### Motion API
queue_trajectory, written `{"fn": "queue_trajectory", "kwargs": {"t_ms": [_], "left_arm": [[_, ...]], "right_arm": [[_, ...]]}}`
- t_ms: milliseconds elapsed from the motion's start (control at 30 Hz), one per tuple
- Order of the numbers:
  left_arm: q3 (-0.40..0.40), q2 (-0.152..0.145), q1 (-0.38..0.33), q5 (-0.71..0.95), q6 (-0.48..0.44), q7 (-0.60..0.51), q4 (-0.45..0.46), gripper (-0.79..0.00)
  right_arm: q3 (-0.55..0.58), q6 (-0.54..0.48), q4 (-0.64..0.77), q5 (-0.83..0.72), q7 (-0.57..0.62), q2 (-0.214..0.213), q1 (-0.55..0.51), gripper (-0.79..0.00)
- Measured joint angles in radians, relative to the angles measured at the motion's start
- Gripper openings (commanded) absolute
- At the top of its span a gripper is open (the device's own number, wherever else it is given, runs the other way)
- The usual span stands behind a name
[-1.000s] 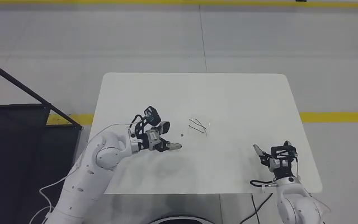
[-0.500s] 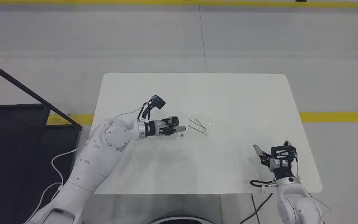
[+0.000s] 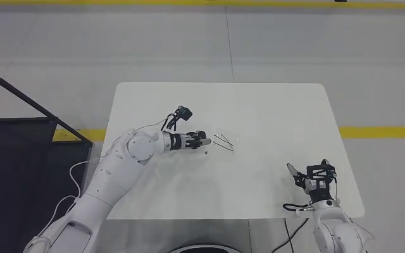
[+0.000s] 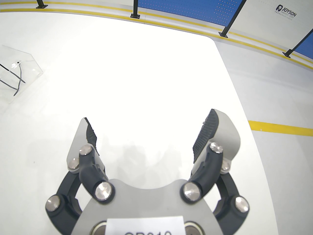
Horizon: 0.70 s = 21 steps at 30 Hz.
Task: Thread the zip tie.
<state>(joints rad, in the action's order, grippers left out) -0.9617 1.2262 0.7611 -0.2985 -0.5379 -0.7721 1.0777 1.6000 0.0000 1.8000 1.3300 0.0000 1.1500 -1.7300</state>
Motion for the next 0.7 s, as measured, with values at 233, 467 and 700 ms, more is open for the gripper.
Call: {"fn": "queue_trajectory", "kwargs": {"t_ms": [233, 467, 700], "left_arm": [[0.041, 0.017, -0.031, -0.015, 0.009, 0.028, -0.045, -0.474], [0.061, 0.030, -0.050, -0.010, 0.012, 0.048, -0.078, -0.486], [0.066, 0.037, -0.064, 0.002, 0.011, 0.062, -0.104, -0.502]], "right_arm": [[0.000, 0.000, 0.000, 0.000, 0.000, 0.000, 0.000, 0.000], [0.000, 0.000, 0.000, 0.000, 0.000, 0.000, 0.000, 0.000], [0.000, 0.000, 0.000, 0.000, 0.000, 0.000, 0.000, 0.000]]}}
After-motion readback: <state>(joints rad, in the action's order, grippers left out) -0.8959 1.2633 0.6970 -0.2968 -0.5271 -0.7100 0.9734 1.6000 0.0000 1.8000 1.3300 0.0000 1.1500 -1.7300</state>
